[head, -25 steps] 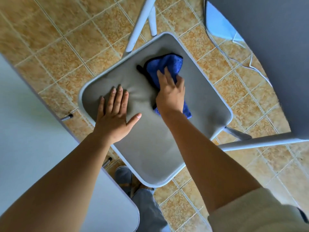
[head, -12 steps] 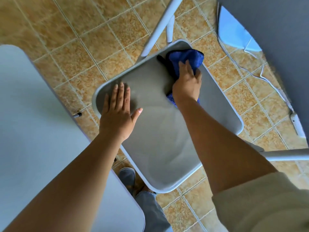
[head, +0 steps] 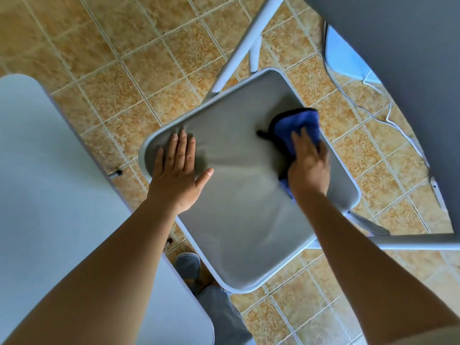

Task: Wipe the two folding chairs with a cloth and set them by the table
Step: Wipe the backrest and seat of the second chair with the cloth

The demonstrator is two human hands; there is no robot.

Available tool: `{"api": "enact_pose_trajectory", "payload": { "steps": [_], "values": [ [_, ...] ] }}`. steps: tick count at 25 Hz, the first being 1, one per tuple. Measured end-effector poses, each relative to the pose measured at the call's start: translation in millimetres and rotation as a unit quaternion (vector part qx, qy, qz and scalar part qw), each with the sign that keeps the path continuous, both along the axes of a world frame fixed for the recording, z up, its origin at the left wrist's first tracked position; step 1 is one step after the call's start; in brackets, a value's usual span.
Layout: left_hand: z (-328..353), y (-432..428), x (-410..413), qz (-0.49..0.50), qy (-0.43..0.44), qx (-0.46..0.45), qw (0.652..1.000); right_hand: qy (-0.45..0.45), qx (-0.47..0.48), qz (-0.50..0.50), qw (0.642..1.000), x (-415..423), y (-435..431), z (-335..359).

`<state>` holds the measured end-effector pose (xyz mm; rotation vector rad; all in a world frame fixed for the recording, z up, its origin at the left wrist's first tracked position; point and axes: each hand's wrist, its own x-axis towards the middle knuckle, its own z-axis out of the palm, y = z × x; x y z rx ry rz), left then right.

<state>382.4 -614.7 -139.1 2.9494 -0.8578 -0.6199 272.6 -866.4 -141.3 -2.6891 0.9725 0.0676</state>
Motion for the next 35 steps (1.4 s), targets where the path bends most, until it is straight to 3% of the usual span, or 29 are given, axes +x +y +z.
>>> {"api": "enact_pose_trajectory", "payload": {
  "steps": [2, 3, 7, 12, 13, 15, 17, 18, 24, 27, 30, 32, 35],
  "values": [
    [-0.9, -0.3, -0.7, -0.003, -0.006, 0.001, 1.000, 0.000, -0.002, -0.091, 0.996, 35.6, -13.8, -0.2],
    [-2.4, 0.4, -1.2, -0.004, -0.006, -0.001, 1.000, -0.010, -0.002, -0.086, 0.996, 55.3, -10.3, 0.5],
    [-4.9, 1.1, -1.6, -0.001, -0.011, -0.017, 1.000, -0.029, 0.015, 0.042, 0.999, 85.7, 49.5, 1.2],
    [-0.4, 5.9, -1.4, -0.020, -0.027, -0.017, 0.999, -0.027, -0.056, 0.147, 0.987, 9.4, 46.0, -1.7],
    [1.3, 10.5, 2.2, -0.043, -0.051, -0.031, 0.997, -0.017, -0.059, 0.114, 0.992, -8.2, 28.1, -2.3],
    [2.9, 20.2, 18.6, -0.096, -0.085, -0.054, 0.990, 0.012, -0.023, -0.048, 0.998, -29.7, 0.6, 1.7],
    [1.8, 26.9, 44.1, -0.114, -0.056, -0.057, 0.990, 0.031, -0.013, -0.179, 0.983, -28.9, -5.2, 1.7],
    [0.7, 29.1, 51.8, -0.112, -0.033, -0.051, 0.992, 0.032, -0.018, -0.196, 0.980, -20.9, 2.3, 1.7],
    [-4.2, 31.7, 54.3, -0.103, -0.007, -0.074, 0.992, -0.047, -0.025, -0.059, 0.997, 22.7, 141.4, 3.2],
    [-0.1, 30.1, 58.1, -0.092, 0.029, -0.075, 0.993, -0.068, -0.012, 0.055, 0.996, -4.2, 199.1, 12.0],
    [6.7, 26.4, 58.0, -0.098, 0.045, -0.041, 0.993, -0.019, -0.027, 0.157, 0.987, -64.9, 199.2, 16.1],
    [10.9, 24.0, 55.3, -0.094, 0.049, -0.049, 0.993, 0.003, -0.045, 0.106, 0.993, -88.8, 169.6, 14.6],
    [10.6, 26.9, 33.3, -0.139, 0.017, -0.073, 0.987, 0.013, -0.009, -0.102, 0.995, -75.1, 128.7, 14.9]
  ]
}}
